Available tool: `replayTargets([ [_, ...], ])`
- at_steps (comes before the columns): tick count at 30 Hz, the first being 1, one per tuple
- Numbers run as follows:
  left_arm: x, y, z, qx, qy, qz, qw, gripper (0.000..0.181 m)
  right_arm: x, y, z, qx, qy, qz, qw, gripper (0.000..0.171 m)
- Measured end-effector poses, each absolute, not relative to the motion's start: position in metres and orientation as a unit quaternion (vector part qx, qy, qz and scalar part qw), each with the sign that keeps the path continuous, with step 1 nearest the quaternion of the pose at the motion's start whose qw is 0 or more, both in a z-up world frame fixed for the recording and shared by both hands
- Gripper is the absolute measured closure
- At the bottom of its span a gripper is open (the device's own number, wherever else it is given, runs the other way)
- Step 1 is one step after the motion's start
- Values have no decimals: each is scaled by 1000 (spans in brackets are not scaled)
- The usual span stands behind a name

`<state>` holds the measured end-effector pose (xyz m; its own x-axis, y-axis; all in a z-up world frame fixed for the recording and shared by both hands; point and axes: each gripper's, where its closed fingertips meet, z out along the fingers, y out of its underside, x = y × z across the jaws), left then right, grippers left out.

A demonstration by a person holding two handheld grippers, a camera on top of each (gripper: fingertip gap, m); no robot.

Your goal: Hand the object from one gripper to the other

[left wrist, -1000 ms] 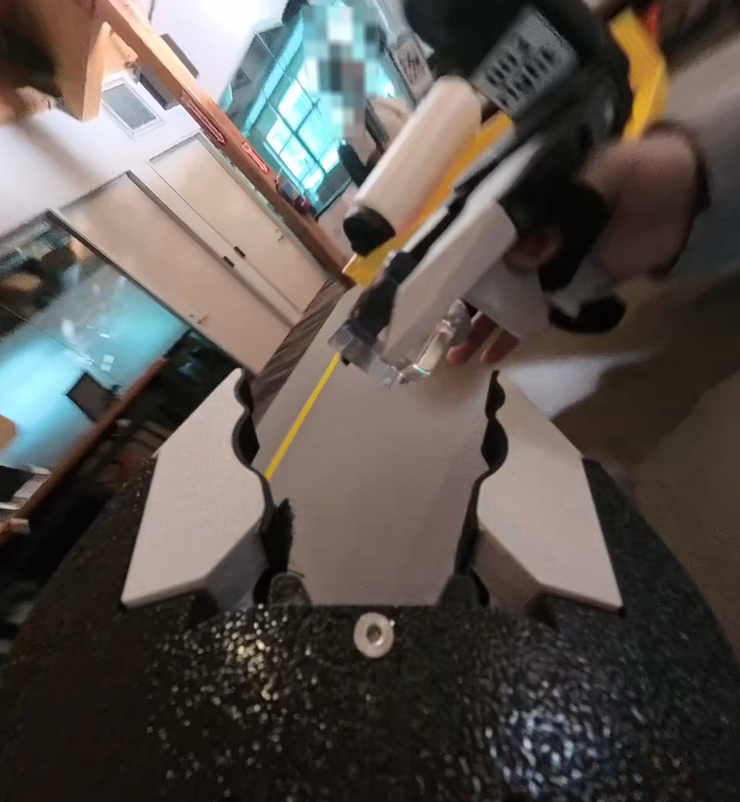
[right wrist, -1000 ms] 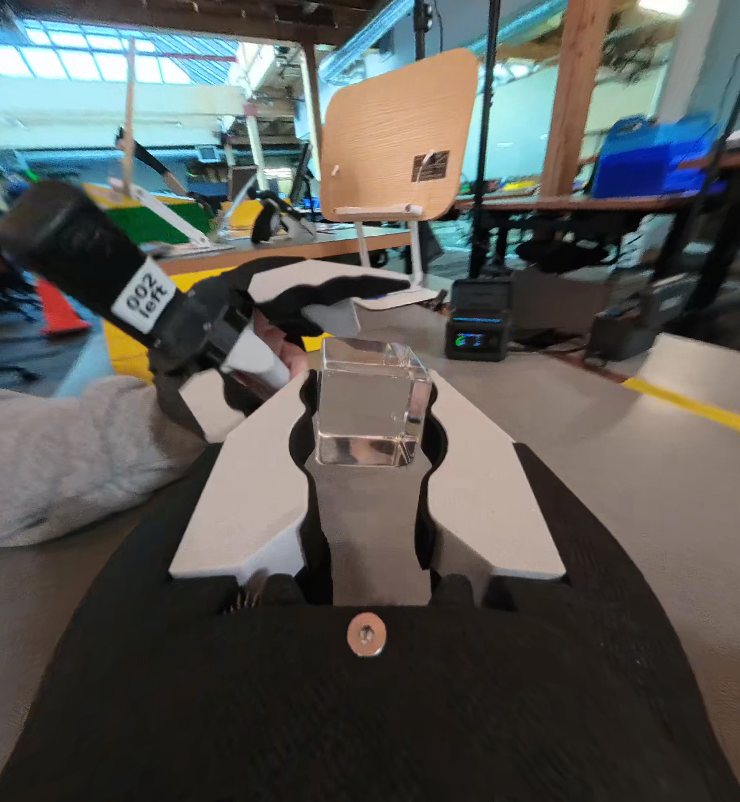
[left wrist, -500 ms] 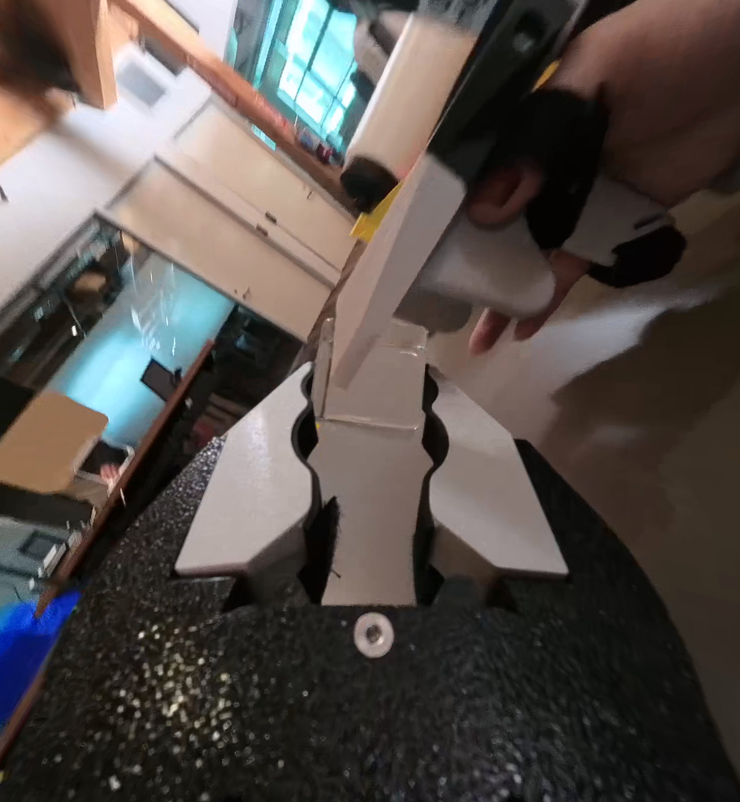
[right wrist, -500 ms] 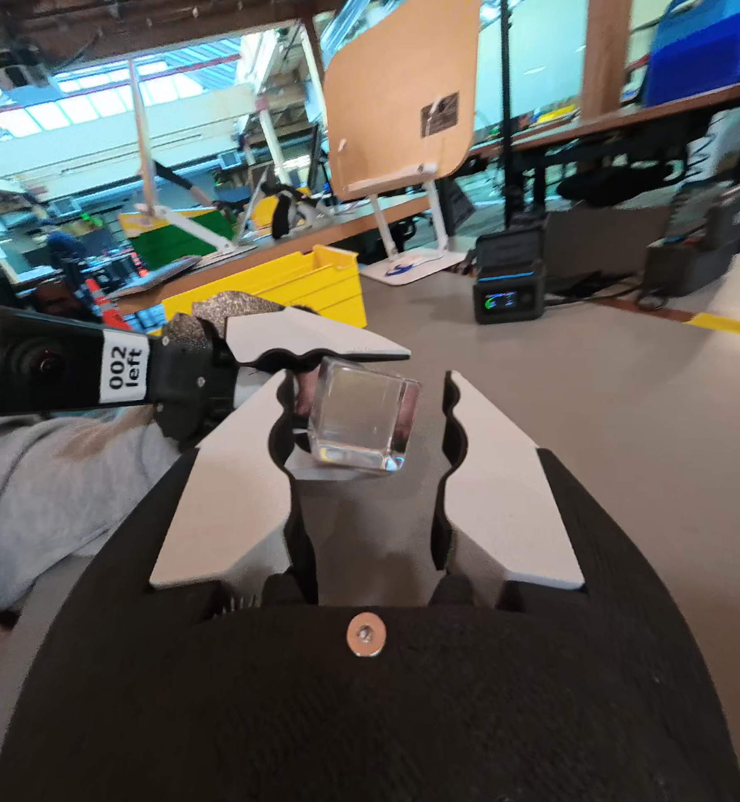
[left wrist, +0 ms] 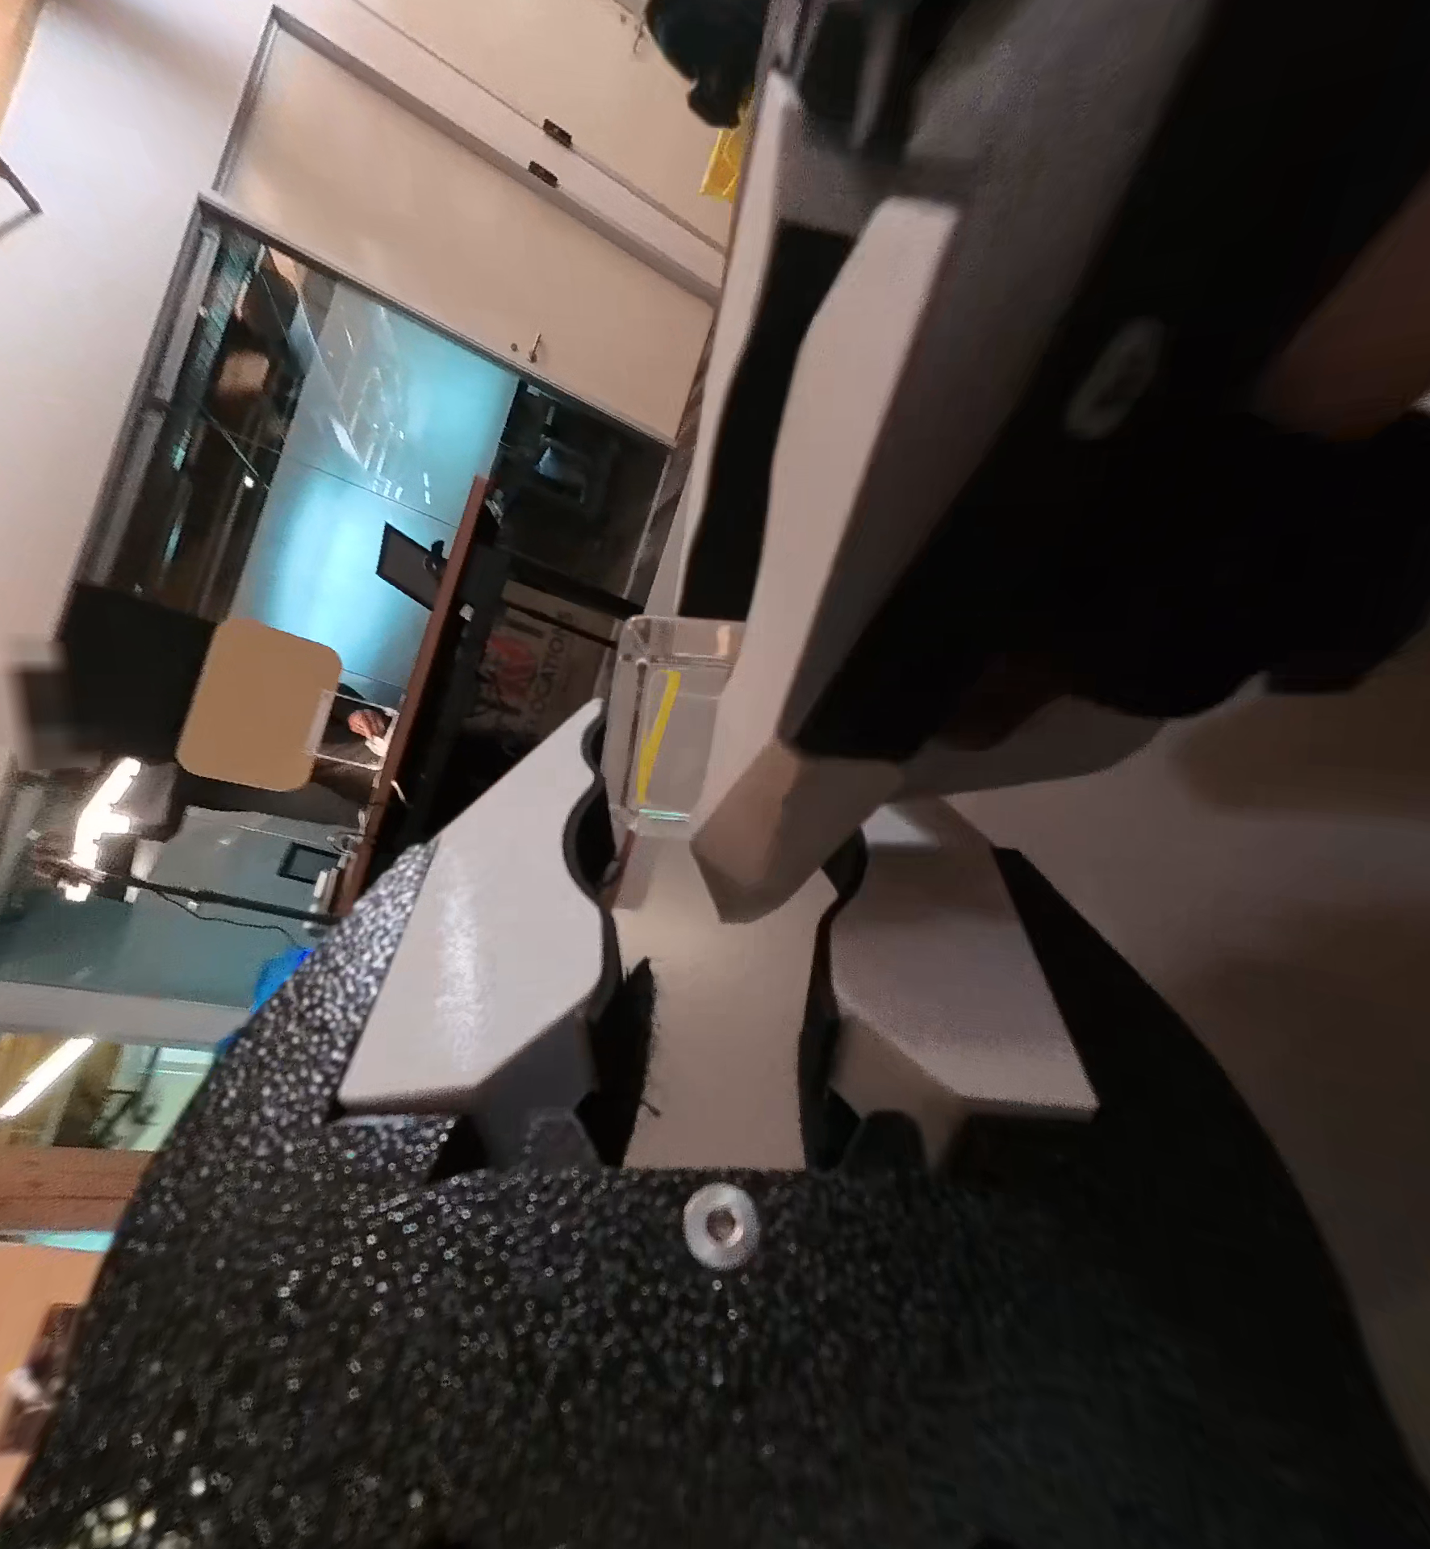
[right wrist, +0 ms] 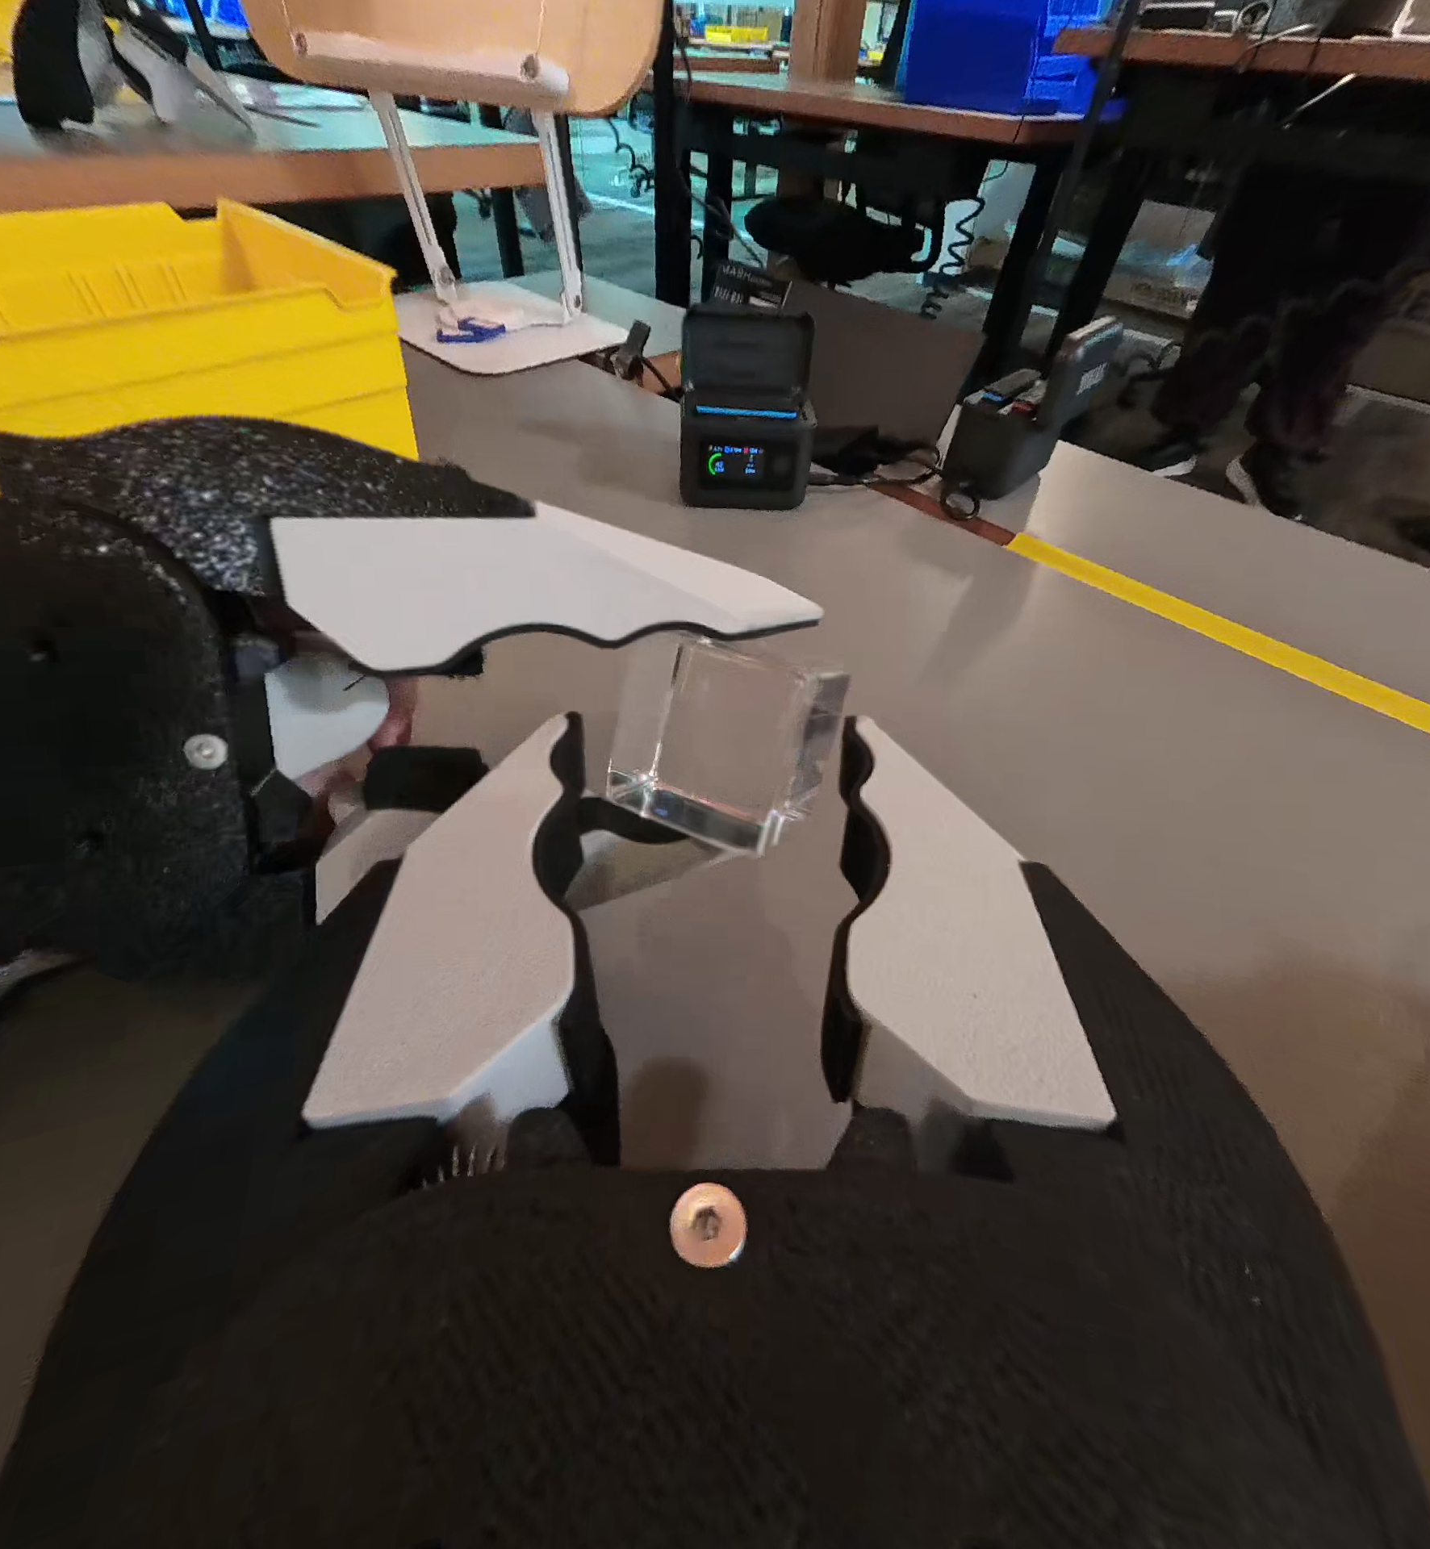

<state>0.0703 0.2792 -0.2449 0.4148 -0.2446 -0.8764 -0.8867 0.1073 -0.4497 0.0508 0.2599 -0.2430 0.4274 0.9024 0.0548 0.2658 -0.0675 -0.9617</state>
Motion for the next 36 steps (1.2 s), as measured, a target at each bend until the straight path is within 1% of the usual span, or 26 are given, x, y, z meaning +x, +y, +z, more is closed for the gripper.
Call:
replayTargets([
  [1,72,279,-245,-601,471,286,579,137,52,261,-244,-665,-440,297,525,115],
  [2,72,279,-244,-595,473,295,579,137,52,262,-244,-663,-442,292,528,118],
  [4,73,278,-242,-585,474,296,588,137,53,261,-243,-660,-446,294,529,119],
  [7,75,275,-234,-580,460,255,622,136,54,262,-236,-642,-449,283,554,120],
  [8,74,274,-230,-582,447,234,638,131,55,264,-234,-636,-449,271,566,121],
  [9,71,275,-226,-587,426,219,653,118,58,267,-231,-629,-447,262,579,121],
  [11,61,278,-220,-602,382,186,676,102,64,273,-225,-620,-440,245,602,122],
  [13,51,281,-214,-608,342,142,702,92,71,278,-214,-602,-433,221,633,123],
  [14,44,282,-212,-612,321,121,712,91,74,279,-207,-591,-431,211,649,124],
  [18,21,287,-212,-628,255,55,733,94,95,273,-166,-542,-419,161,710,125],
  [22,2,291,-210,-638,203,19,742,96,150,265,-119,-527,-370,94,759,126],
  [24,-3,293,-211,-642,187,6,744,97,189,269,-112,-552,-347,54,756,126],
  [26,-5,294,-211,-643,180,0,744,98,232,282,-121,-603,-326,16,728,126],
  [28,-4,295,-211,-645,180,-1,743,99,268,298,-145,-667,-310,6,678,126],
  [31,-2,295,-213,-646,185,-1,740,99,300,314,-189,-744,-295,25,599,126],
  [34,-1,296,-215,-650,188,-3,736,100,314,324,-218,-774,-285,22,565,128],
  [35,-1,296,-216,-652,187,-5,735,100,315,327,-221,-773,-283,21,568,131],
  [36,-1,296,-216,-654,186,-7,734,100,316,329,-216,-760,-281,19,586,152],
])
